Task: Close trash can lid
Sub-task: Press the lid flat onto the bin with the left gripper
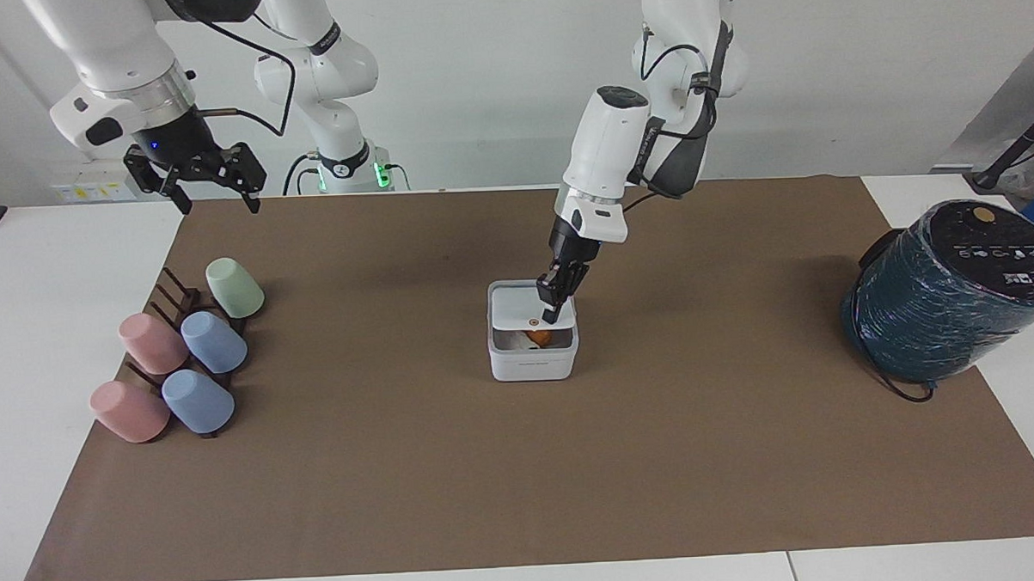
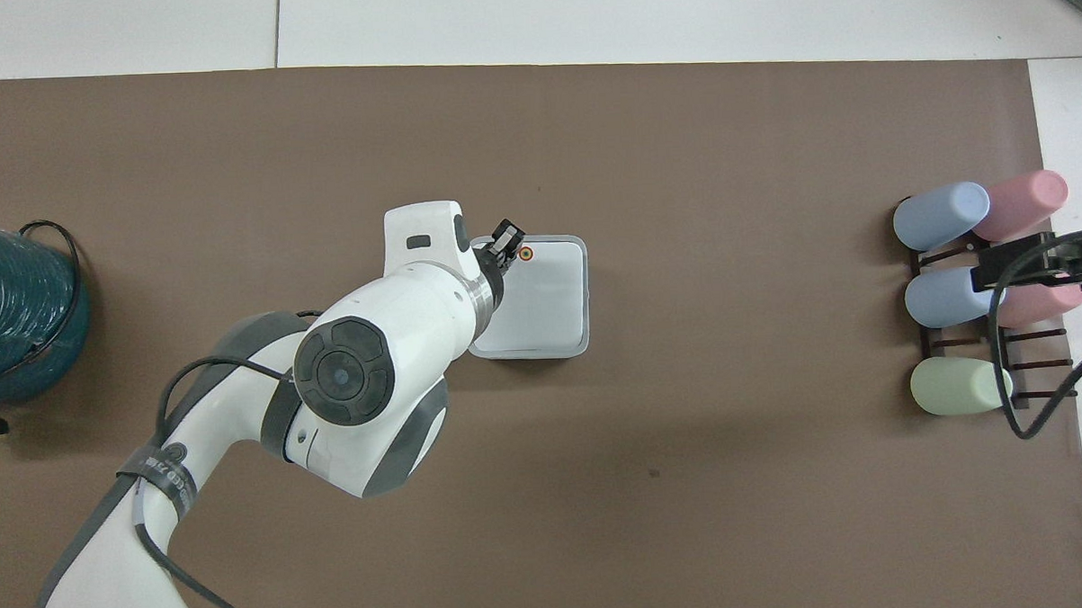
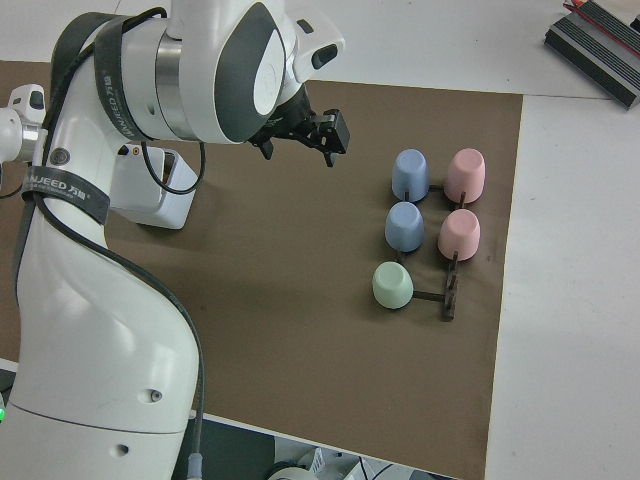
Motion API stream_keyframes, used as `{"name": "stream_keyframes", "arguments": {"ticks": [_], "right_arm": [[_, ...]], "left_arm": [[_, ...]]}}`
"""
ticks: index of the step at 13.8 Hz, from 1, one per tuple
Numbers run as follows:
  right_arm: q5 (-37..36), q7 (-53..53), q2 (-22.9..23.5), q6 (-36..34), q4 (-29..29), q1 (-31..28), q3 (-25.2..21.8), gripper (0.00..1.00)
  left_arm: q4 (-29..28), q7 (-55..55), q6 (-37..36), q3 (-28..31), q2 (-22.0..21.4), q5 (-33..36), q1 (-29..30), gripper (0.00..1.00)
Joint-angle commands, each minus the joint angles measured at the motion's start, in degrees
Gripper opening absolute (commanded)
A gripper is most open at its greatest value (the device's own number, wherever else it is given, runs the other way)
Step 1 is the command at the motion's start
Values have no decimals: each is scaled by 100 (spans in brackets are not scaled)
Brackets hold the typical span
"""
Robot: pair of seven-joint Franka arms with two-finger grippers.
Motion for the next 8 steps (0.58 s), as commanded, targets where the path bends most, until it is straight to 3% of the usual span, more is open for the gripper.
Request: {"name": "stream_keyframes", "arguments": {"ticks": [1, 8], "right_arm": [[92, 38, -133, -18, -136, -57, 52, 100], [92, 38, -133, -18, -136, -57, 52, 100]], "left_arm": [[-16, -61, 369, 27, 191, -86, -102, 0], [151, -61, 484, 27, 454, -77, -102, 0]]}}
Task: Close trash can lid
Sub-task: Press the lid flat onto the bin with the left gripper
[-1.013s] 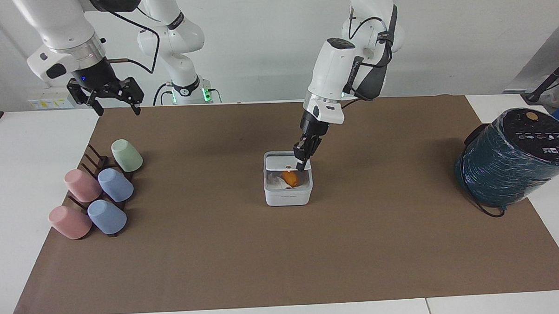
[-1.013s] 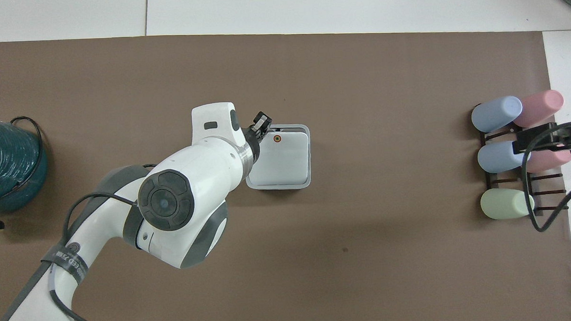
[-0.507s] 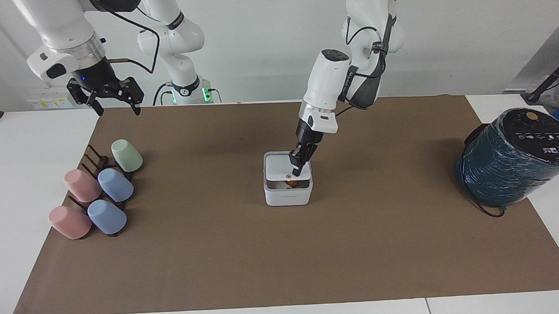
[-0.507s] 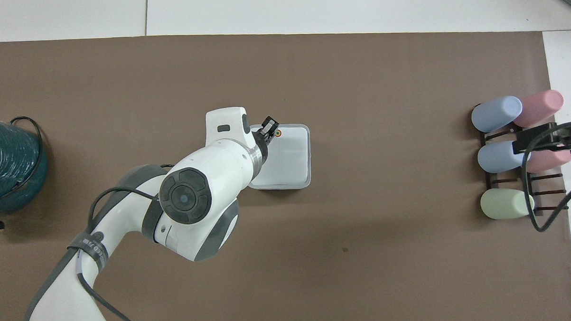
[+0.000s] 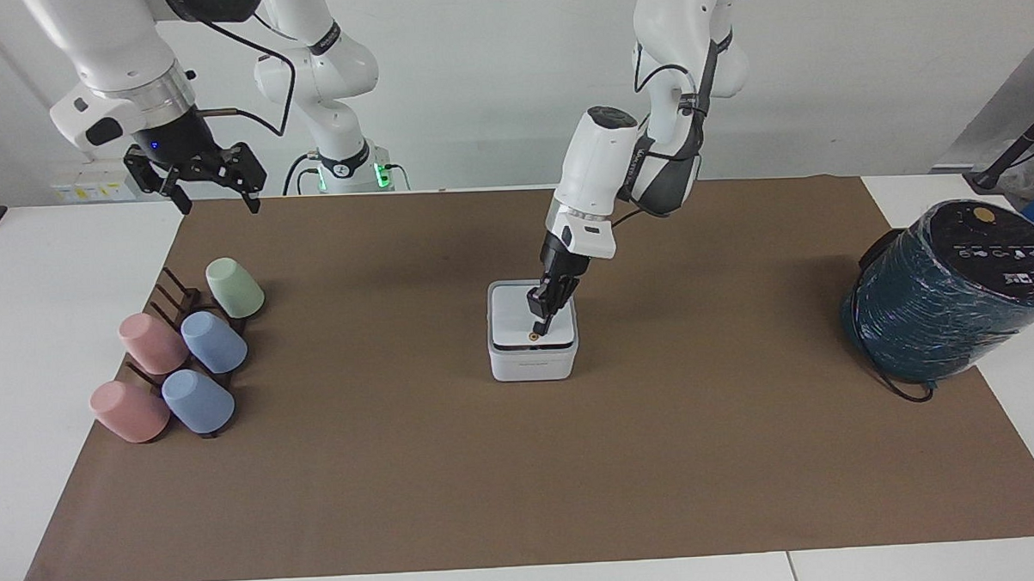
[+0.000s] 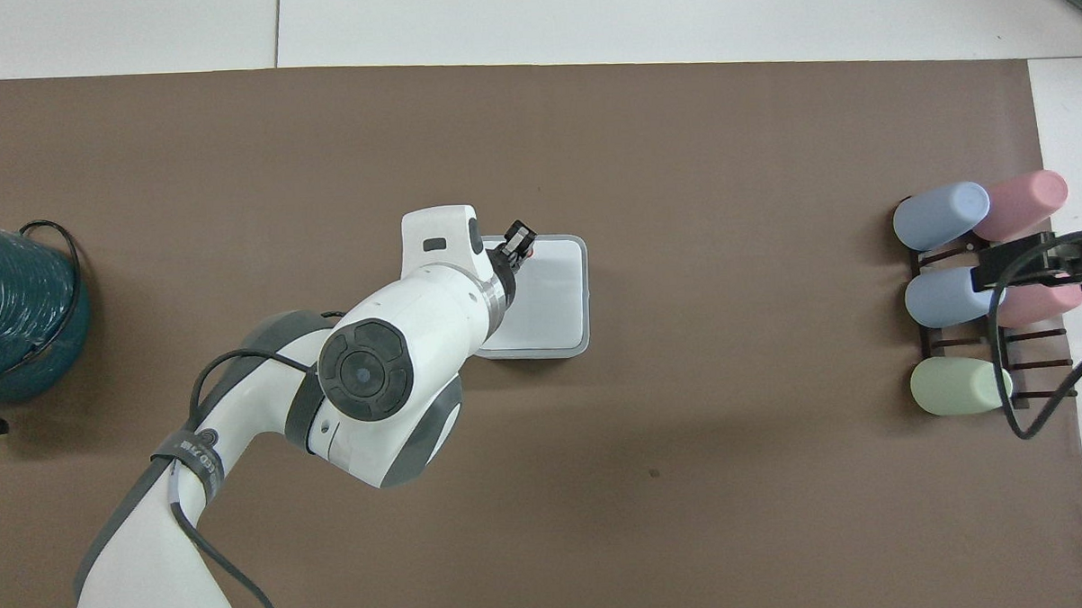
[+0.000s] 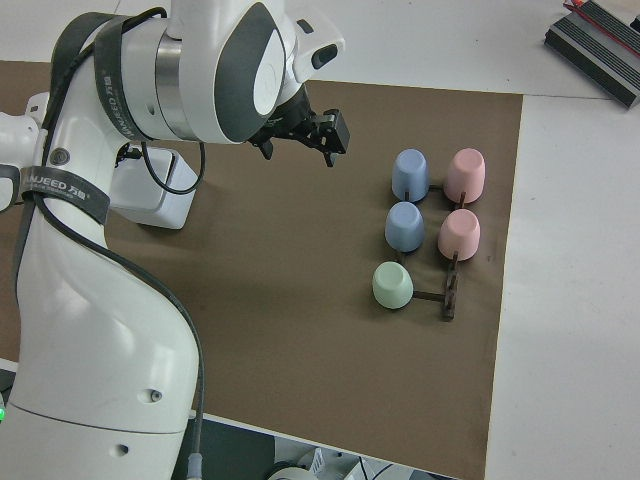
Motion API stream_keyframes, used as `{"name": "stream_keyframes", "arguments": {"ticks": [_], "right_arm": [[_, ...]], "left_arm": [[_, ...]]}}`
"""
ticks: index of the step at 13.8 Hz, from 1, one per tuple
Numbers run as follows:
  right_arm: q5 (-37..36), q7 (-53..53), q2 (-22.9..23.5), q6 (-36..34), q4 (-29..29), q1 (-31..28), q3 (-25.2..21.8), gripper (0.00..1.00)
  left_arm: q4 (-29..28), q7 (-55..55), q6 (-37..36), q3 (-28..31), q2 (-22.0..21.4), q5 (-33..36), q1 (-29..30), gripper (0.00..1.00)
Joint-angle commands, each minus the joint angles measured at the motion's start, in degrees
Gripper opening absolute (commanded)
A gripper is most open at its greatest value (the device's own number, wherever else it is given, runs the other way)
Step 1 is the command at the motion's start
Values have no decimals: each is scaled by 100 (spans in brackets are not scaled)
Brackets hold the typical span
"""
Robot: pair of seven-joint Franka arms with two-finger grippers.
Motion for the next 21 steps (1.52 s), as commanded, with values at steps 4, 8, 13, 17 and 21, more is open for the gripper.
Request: {"name": "stream_keyframes", "arguments": {"ticks": [4, 8, 13, 17, 21], "right_arm": [[92, 38, -133, -18, -136, -57, 52, 100], [92, 38, -133, -18, -136, -57, 52, 100], [92, 38, -133, -18, -136, -57, 52, 100], [92, 38, -133, -18, -136, -57, 52, 100], [92, 38, -133, -18, -136, -57, 52, 100]], "left_arm": [[119, -27, 254, 39, 292, -76, -71, 0], [119, -27, 254, 39, 327, -76, -71, 0], [110, -18, 376, 39, 450, -76, -115, 0], [241, -10, 298, 39, 486, -76, -106, 0], [724, 69, -630, 48, 407, -58, -45, 0]]}}
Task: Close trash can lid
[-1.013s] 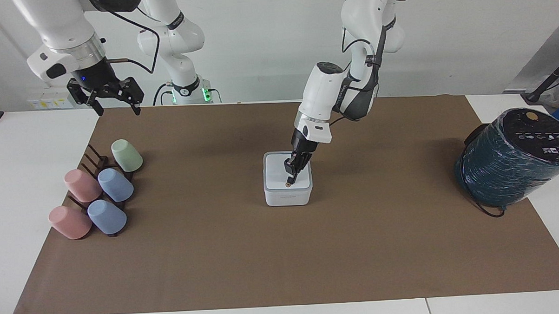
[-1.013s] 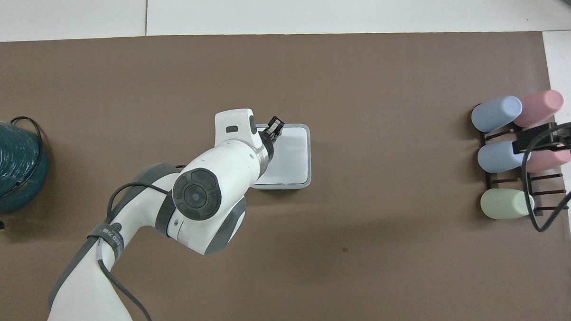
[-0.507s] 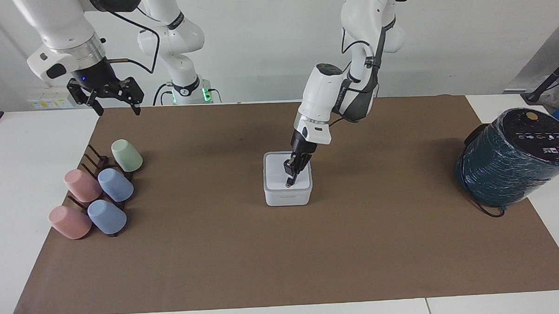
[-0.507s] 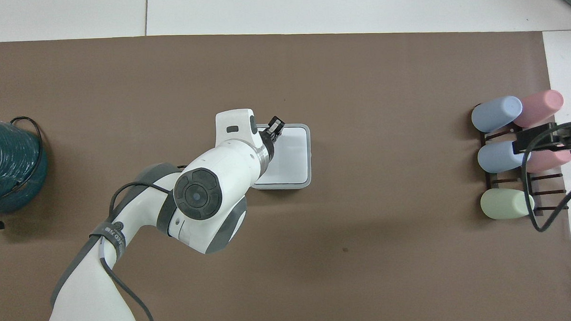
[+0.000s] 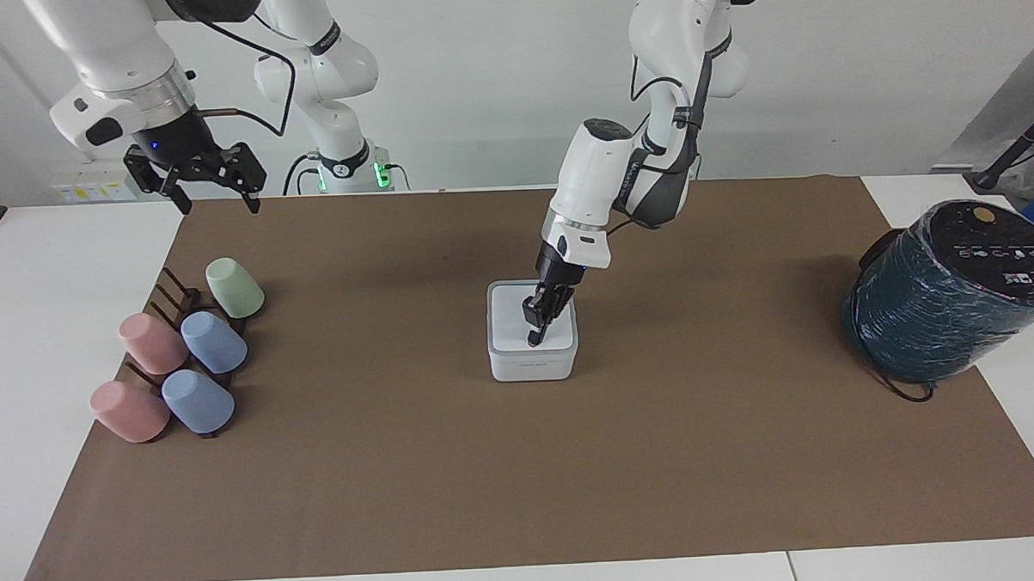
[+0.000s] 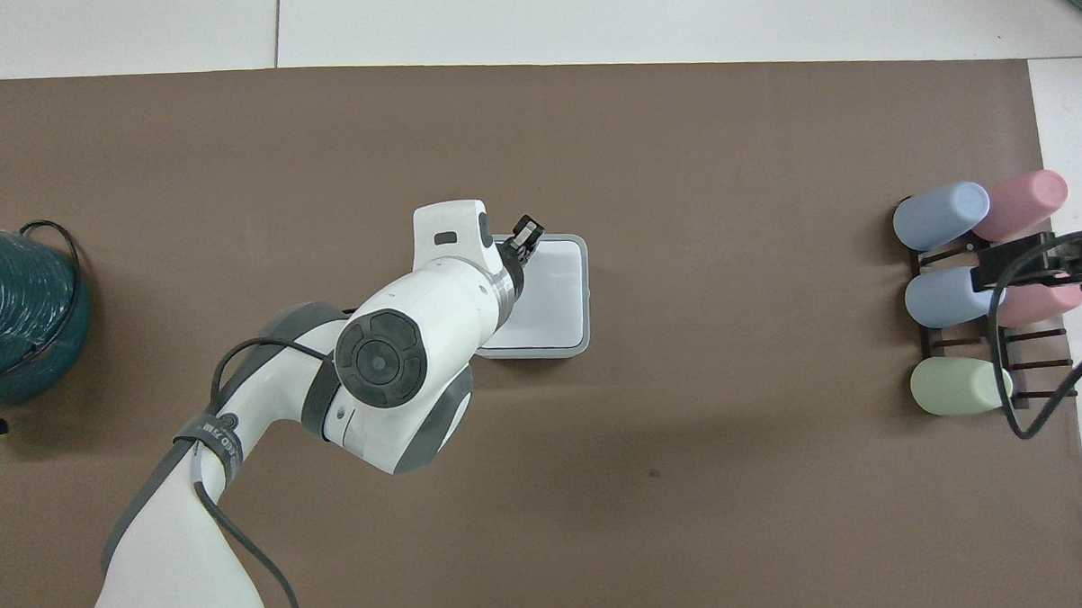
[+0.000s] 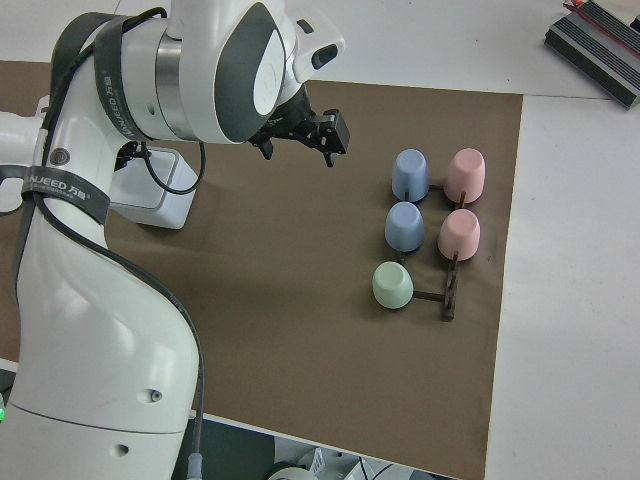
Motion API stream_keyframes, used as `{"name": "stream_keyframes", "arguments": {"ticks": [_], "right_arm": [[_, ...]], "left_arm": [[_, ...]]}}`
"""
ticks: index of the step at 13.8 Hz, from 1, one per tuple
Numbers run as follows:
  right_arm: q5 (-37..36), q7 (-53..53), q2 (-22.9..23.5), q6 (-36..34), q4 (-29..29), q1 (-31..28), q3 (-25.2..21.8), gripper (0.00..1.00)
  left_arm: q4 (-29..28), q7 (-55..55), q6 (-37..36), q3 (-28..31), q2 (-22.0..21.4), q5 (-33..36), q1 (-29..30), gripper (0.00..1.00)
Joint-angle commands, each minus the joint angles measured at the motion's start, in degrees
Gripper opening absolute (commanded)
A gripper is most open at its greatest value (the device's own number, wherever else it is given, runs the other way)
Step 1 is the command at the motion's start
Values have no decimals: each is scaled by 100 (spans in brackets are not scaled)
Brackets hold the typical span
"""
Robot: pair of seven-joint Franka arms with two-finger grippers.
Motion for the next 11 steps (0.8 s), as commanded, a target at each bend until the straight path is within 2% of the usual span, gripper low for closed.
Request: {"name": "stream_keyframes", "arguments": {"ticks": [1, 4, 7, 11], "right_arm": [[92, 38, -133, -18, -134, -57, 52, 100], [92, 38, -133, -18, -134, -57, 52, 100], [92, 38, -133, -18, -134, -57, 52, 100], [92, 38, -133, -18, -134, -57, 52, 100]], "left_arm": [[565, 78, -840, 44, 93, -41, 4, 0], [1118, 297, -1912, 61, 32, -32, 135, 0], [1515, 1007, -2984, 26, -91, -93, 451, 0], [2375, 2789, -4846, 26, -118, -540, 1118, 0]]}}
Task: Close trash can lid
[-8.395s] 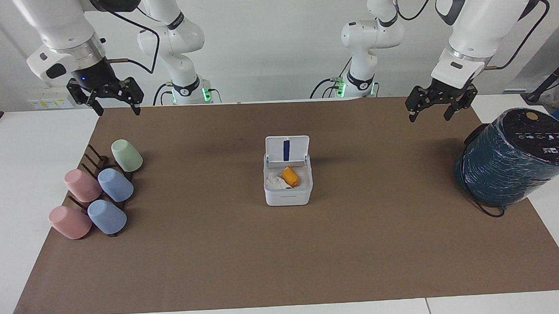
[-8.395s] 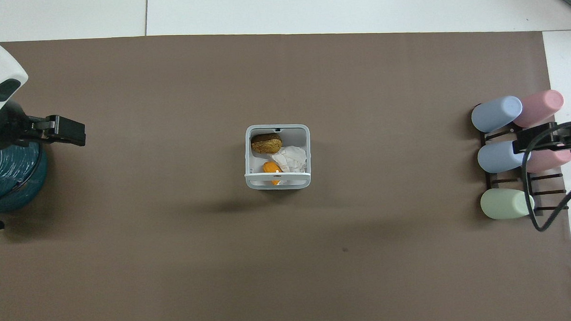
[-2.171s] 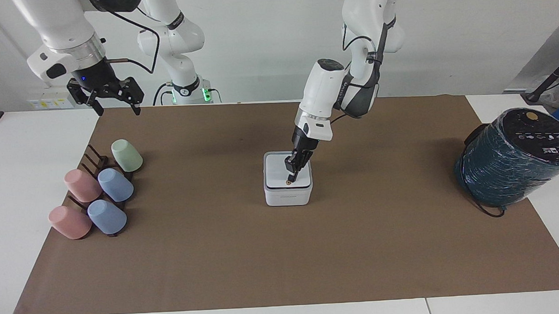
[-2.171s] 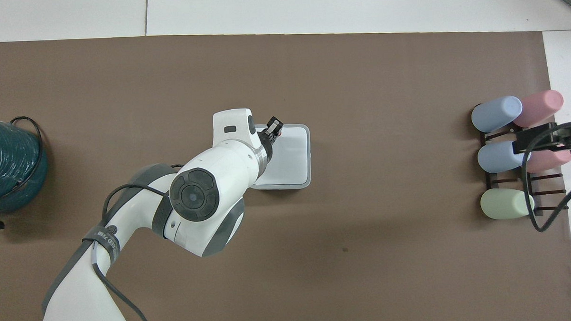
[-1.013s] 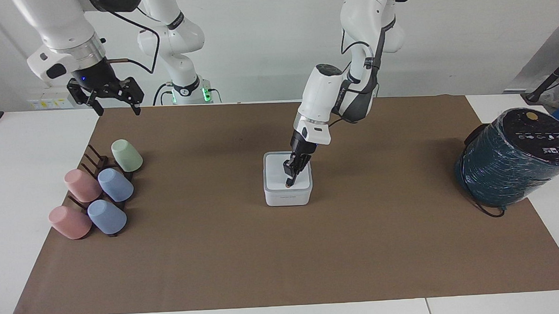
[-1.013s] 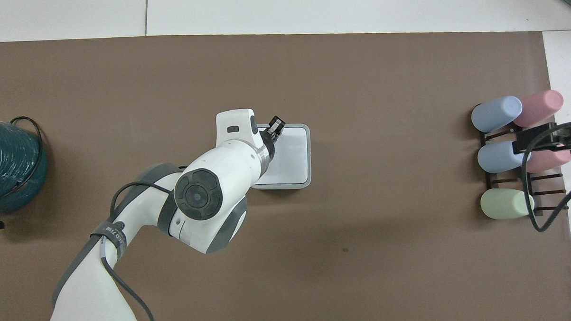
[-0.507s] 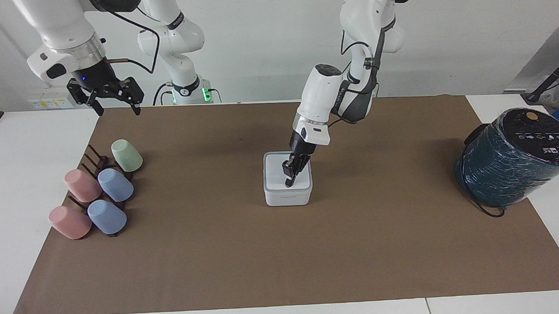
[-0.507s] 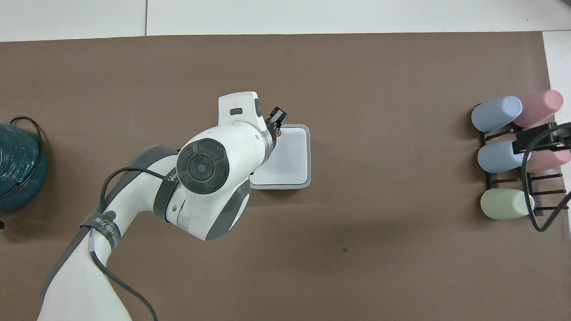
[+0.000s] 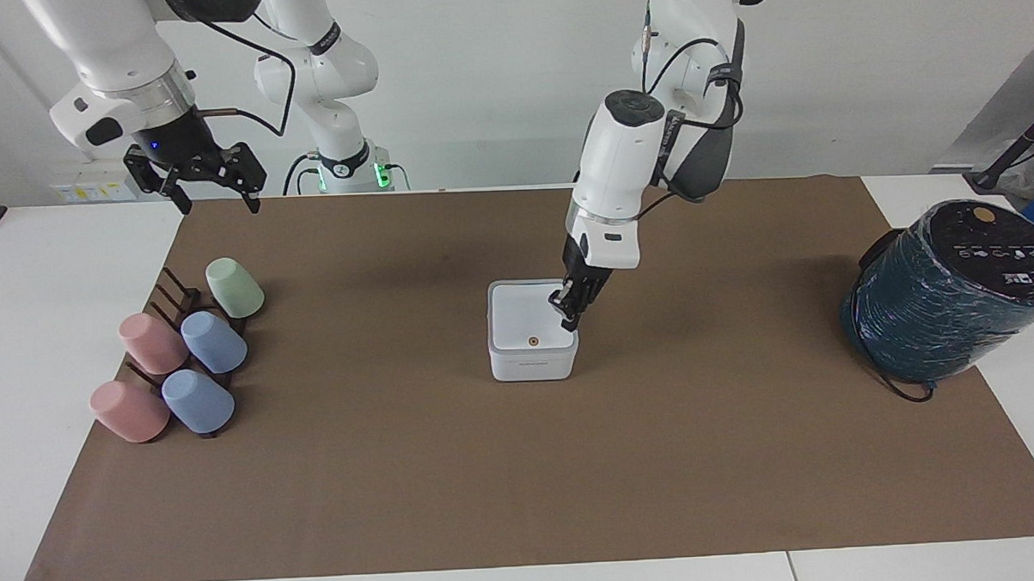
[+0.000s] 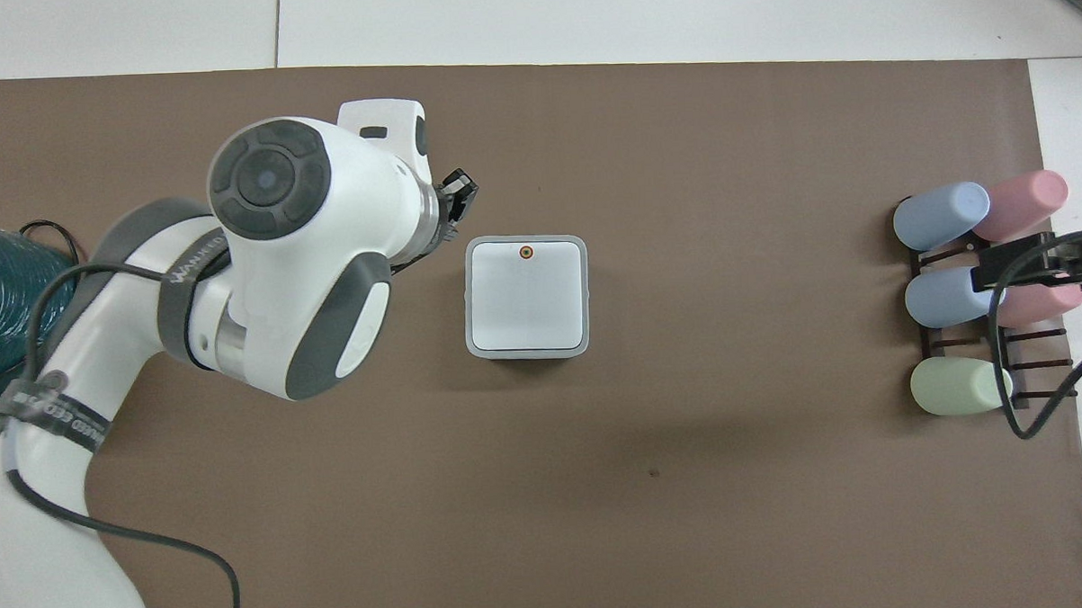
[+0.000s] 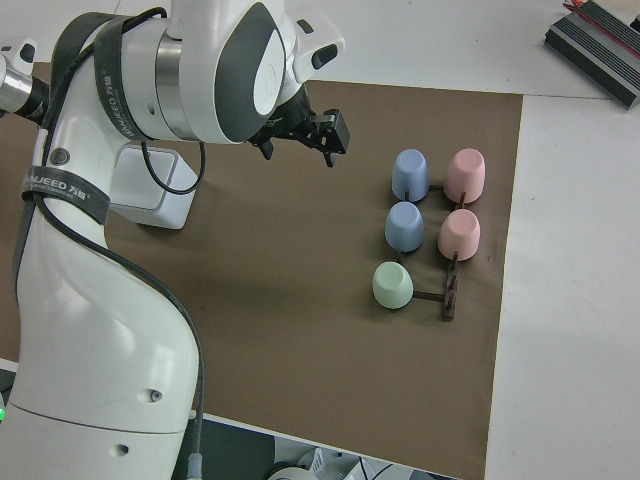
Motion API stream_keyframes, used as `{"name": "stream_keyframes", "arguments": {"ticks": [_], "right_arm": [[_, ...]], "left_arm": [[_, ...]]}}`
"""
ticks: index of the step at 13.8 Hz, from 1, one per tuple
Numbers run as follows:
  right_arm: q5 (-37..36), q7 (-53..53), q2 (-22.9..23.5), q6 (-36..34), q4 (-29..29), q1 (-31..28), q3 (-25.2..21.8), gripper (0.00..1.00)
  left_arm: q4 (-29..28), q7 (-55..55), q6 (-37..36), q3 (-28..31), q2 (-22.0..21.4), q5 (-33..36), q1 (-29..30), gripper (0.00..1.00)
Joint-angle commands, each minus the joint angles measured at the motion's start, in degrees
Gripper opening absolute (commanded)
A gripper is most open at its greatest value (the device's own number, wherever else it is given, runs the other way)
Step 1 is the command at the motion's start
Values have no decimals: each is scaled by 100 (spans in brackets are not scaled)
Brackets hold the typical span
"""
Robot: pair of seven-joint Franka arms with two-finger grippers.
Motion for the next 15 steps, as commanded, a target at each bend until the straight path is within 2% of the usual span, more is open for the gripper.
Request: {"name": "stream_keyframes", "arguments": {"ticks": [1, 4, 9, 12, 15], "right_arm": [[92, 38, -133, -18, -134, -57, 52, 100], [92, 38, -133, -18, -134, -57, 52, 100], [92, 29, -133, -18, -125, -57, 52, 100], [92, 38, -133, -18, -134, -57, 52, 100], [92, 38, -133, -18, -134, -57, 52, 100]], "left_arm": [[603, 1367, -1295, -51, -11, -362, 594, 0], [798, 2695, -2194, -7, -221, -372, 1219, 0], [754, 4831, -3205, 55, -916, -293, 2037, 0], [711, 5405, -3496, 81, -1136, 216, 2091, 0], [579, 5476, -3602, 81, -1303, 261, 2091, 0]]}}
